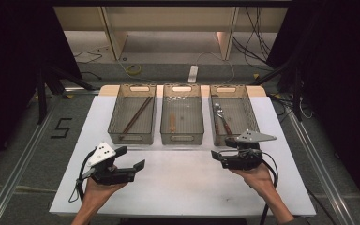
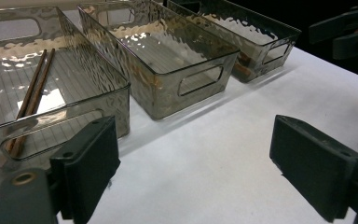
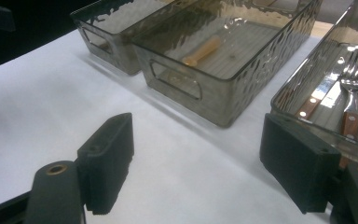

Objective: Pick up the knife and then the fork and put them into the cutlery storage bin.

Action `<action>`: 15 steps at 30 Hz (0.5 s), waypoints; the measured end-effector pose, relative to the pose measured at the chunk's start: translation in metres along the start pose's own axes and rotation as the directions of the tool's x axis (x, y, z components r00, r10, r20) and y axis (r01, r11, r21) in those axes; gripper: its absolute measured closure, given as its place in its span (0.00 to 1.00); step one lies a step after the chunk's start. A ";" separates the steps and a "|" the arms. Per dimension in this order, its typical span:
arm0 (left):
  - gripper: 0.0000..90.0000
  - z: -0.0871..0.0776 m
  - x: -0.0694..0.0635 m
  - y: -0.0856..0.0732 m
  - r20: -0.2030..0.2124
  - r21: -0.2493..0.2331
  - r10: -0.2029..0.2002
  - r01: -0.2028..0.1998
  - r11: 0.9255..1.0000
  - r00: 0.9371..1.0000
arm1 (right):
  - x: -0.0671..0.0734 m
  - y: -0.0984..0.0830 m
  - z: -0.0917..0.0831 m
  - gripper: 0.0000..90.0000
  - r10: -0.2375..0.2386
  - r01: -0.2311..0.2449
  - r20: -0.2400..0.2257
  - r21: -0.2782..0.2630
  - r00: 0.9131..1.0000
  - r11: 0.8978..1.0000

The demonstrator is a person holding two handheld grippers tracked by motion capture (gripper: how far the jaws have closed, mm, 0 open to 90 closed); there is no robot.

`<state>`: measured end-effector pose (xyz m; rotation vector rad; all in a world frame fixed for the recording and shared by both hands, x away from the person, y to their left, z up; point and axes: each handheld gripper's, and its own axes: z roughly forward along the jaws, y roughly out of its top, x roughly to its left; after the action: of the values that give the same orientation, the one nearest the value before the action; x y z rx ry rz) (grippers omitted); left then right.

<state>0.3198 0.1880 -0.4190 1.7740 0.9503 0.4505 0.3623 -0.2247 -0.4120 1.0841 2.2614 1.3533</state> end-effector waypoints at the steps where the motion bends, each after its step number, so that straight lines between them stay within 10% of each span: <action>1: 0.17 0.000 0.000 0.000 0.001 -0.003 -0.004 0.004 1.000 1.000 | 0.001 -0.002 -0.001 0.30 0.001 -0.001 -0.005 -0.002 1.000 1.000; 15: 0.16 -0.001 0.000 -0.001 0.019 -0.003 -0.007 0.007 1.000 1.000 | 0.009 -0.022 -0.013 0.29 0.030 -0.032 -0.023 -0.077 0.999 0.996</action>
<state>0.3189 0.1891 -0.4191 1.7688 0.9417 0.4295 0.3388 -0.2324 -0.4230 1.0885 2.1958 1.4594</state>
